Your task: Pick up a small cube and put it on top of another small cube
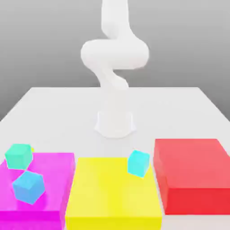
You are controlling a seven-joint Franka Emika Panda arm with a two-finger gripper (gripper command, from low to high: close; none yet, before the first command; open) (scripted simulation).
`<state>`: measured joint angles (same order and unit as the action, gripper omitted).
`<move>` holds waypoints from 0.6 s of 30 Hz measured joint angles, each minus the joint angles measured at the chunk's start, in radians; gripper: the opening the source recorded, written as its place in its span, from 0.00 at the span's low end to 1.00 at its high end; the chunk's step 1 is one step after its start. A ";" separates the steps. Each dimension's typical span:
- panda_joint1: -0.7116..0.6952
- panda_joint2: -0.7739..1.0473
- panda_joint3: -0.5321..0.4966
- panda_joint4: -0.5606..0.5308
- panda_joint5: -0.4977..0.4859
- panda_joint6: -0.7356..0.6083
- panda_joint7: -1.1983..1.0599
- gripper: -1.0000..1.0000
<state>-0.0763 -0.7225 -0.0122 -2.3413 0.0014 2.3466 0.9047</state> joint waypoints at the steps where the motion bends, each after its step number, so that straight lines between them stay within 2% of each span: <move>1: -0.036 0.038 -0.006 -0.019 0.000 0.022 0.051 0.50; 12: -0.368 0.401 -0.085 -0.207 -0.003 0.237 0.545 0.50; 18: -0.512 0.596 -0.165 -0.308 -0.003 0.352 0.810 0.50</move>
<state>-0.5882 -0.1264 -0.1768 -2.6493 -0.0012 2.6987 1.7149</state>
